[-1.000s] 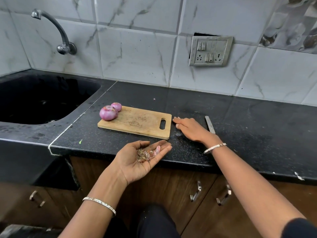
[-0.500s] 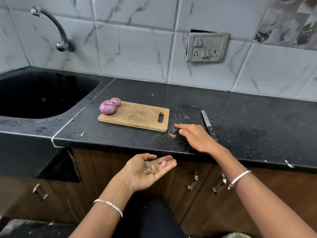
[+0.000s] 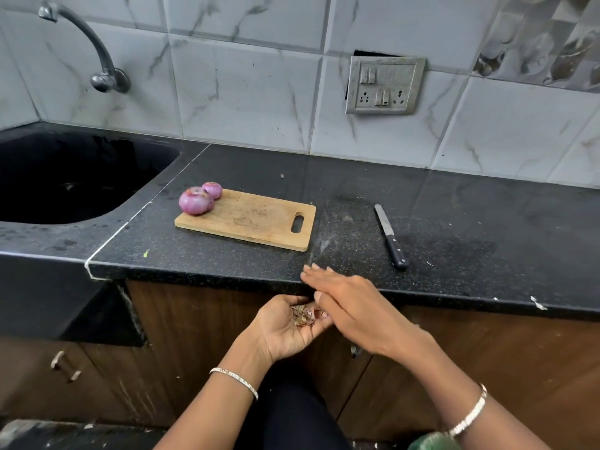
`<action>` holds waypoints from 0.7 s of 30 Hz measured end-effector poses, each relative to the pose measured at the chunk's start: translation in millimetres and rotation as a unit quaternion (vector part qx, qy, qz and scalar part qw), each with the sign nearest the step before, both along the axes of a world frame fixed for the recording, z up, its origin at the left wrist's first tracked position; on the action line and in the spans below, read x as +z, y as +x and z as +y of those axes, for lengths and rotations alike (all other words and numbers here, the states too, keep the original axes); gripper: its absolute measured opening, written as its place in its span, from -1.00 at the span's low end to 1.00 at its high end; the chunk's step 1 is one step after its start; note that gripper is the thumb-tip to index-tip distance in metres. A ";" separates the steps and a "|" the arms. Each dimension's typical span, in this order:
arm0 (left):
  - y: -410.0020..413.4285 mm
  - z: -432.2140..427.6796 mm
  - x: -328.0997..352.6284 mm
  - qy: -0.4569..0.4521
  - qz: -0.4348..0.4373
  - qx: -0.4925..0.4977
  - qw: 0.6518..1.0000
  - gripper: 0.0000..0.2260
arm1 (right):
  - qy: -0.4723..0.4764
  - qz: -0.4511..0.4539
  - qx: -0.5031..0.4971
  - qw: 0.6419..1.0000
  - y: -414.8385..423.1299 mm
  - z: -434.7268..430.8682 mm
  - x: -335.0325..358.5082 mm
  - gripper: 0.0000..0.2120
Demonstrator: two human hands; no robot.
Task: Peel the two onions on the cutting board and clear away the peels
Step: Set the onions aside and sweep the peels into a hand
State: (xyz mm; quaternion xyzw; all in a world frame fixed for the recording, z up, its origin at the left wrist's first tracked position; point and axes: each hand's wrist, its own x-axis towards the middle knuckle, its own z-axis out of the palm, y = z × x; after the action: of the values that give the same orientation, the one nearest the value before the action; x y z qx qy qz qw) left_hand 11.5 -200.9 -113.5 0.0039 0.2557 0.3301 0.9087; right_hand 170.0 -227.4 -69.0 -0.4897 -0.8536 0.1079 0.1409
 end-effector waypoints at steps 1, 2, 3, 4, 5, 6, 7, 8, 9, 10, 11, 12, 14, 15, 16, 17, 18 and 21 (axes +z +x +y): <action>-0.1 1.5 -1.7 0.001 -0.005 -0.001 1.000 -0.53 | 0.002 0.021 0.009 1.000 -0.9 -7.3 0.3 -0.55; -0.2 3.0 -3.1 -0.001 -0.004 0.002 1.000 -0.52 | 0.004 0.047 0.013 0.999 -1.5 -12.6 1.9 -0.56; 0.1 4.4 -4.7 -0.006 0.002 0.006 1.000 -0.52 | 0.011 0.080 0.009 0.997 -1.7 -14.8 3.4 -0.58; 1.1 5.7 -5.6 -0.007 0.009 0.011 1.000 -0.54 | 0.029 0.114 -0.002 0.993 -1.7 -14.0 5.4 -0.58; 1.4 5.9 -5.6 -0.008 0.009 0.008 1.000 -0.55 | 0.055 0.141 -0.022 0.988 -1.4 -10.1 7.3 -0.58; 1.1 4.7 -4.3 -0.008 -0.001 -0.002 1.000 -0.56 | 0.083 0.160 -0.047 0.983 -1.1 -4.0 8.6 -0.58; 0.3 2.8 -1.9 -0.007 -0.009 -0.014 1.000 -0.57 | 0.104 0.170 -0.074 0.977 -0.3 4.2 9.2 -0.58; -0.3 0.9 -0.2 -0.004 -0.015 -0.025 1.000 -0.58 | 0.111 0.169 -0.095 0.975 -0.3 12.1 10.3 -0.59; -1.1 -0.9 0.5 -0.003 -0.017 -0.031 0.999 -0.59 | 0.100 0.157 -0.107 0.977 -1.2 19.2 10.3 -0.59; -1.7 -1.7 0.8 -0.004 -0.018 -0.031 0.999 -0.60 | 0.074 0.139 -0.108 0.982 -2.9 24.9 8.4 -0.59; -2.1 -2.4 0.1 -0.007 -0.017 -0.028 0.999 -0.60 | 0.045 0.116 -0.099 0.987 -6.2 27.4 5.3 -0.59; -2.2 -2.4 -0.8 -0.011 -0.016 -0.024 1.000 -0.61 | 0.025 0.092 -0.082 0.992 -10.1 27.2 1.9 -0.58; -4.3 -4.2 -1.5 -0.007 -0.017 -0.014 1.000 -0.62 | 0.015 0.068 -0.047 0.996 -19.5 17.8 -4.2 -0.54; -5.2 -4.9 -2.1 -0.003 -0.022 -0.010 1.000 -0.61 | 0.012 0.079 -0.036 0.996 -22.6 10.5 -5.2 -0.53; -6.2 -6.8 -2.3 0.002 -0.025 -0.010 1.000 -0.62 | 0.010 0.100 -0.032 0.994 -24.8 1.8 -5.9 -0.53; -6.8 -9.1 -1.3 0.010 -0.028 -0.011 0.999 -0.65 | 0.013 0.126 -0.035 0.991 -25.4 -7.1 -5.9 -0.53; -7.9 -11.7 -0.5 0.015 -0.026 -0.015 0.999 -0.68 | 0.025 0.155 -0.046 0.987 -26.4 -17.5 -6.1 -0.54; -6.8 -15.3 -0.2 0.026 -0.018 -0.038 0.999 -0.69 | 0.111 0.247 -0.113 0.956 -25.6 -40.3 -11.8 -0.59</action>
State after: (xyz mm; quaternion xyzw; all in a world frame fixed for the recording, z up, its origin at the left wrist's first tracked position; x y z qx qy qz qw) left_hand 4.7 -216.2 -113.7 0.0313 0.2298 0.3017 0.9248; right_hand 144.4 -267.7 -80.7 -0.5223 -0.7377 0.1136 0.4125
